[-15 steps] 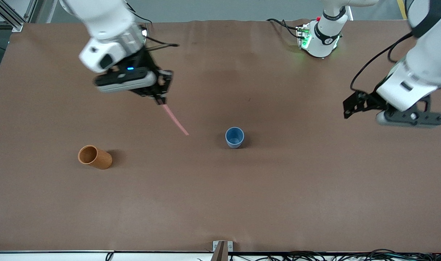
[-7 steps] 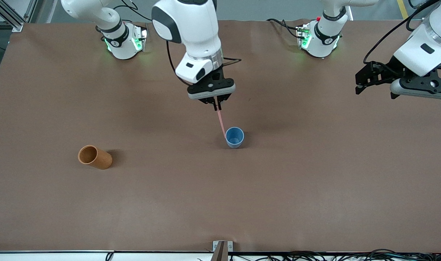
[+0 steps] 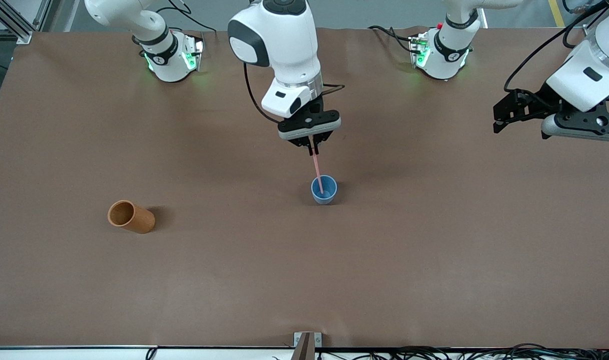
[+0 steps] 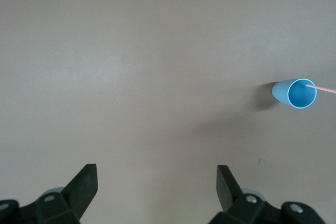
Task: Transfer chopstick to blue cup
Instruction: 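Lower the chopstick into the blue cup and open the right gripper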
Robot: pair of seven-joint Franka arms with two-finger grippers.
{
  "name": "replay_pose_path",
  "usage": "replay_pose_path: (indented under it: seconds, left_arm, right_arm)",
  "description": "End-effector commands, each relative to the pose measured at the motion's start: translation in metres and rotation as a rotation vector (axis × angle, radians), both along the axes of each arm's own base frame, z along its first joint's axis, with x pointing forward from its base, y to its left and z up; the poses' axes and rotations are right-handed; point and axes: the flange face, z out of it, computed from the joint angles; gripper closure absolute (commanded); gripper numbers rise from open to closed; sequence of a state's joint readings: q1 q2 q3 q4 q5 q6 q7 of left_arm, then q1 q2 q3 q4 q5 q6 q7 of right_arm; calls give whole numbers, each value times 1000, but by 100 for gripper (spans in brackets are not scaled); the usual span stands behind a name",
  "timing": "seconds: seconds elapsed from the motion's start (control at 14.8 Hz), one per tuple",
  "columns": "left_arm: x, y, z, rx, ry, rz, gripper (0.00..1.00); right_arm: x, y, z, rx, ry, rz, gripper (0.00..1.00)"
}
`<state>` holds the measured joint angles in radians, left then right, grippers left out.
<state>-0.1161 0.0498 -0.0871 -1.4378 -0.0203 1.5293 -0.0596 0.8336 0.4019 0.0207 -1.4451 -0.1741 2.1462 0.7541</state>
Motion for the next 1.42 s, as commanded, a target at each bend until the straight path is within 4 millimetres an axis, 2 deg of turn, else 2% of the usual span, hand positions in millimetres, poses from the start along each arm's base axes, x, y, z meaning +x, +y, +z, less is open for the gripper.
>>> replay_pose_path:
  seconds: [0.0,0.34,0.47,0.74,0.88,1.01,1.15,1.28,1.35]
  left_arm:
    - [2,1,5,-11,-9,-1,0]
    - [3,11,6,-14,-10,10,0]
    - [3,10,6,-22,-9,5,0]
    - [3,11,7,-22,-10,4,0]
    - [3,12,8,-20,-12,4,0]
    - [3,11,8,-22,-12,7,0]
    - [3,12,8,-21,-12,8,0]
    - [3,12,9,-21,-13,10,0]
    - [3,11,9,-23,-13,11,0]
  right_arm:
    - [-8,11,-7,-14,-6,-9,94]
    - [-8,13,-17,-28,3,-5,86]
    - [-7,12,-17,-26,2,-7,79]
    - [-4,10,-18,-29,4,-11,78]
    - [2,5,-16,-30,1,-21,74]
    - [18,-15,-4,-27,-6,-45,63]
    - [36,-49,25,-23,-7,-96,47]
    - [47,-85,53,-44,3,-122,14]
    - [52,-106,67,-52,14,-147,4]
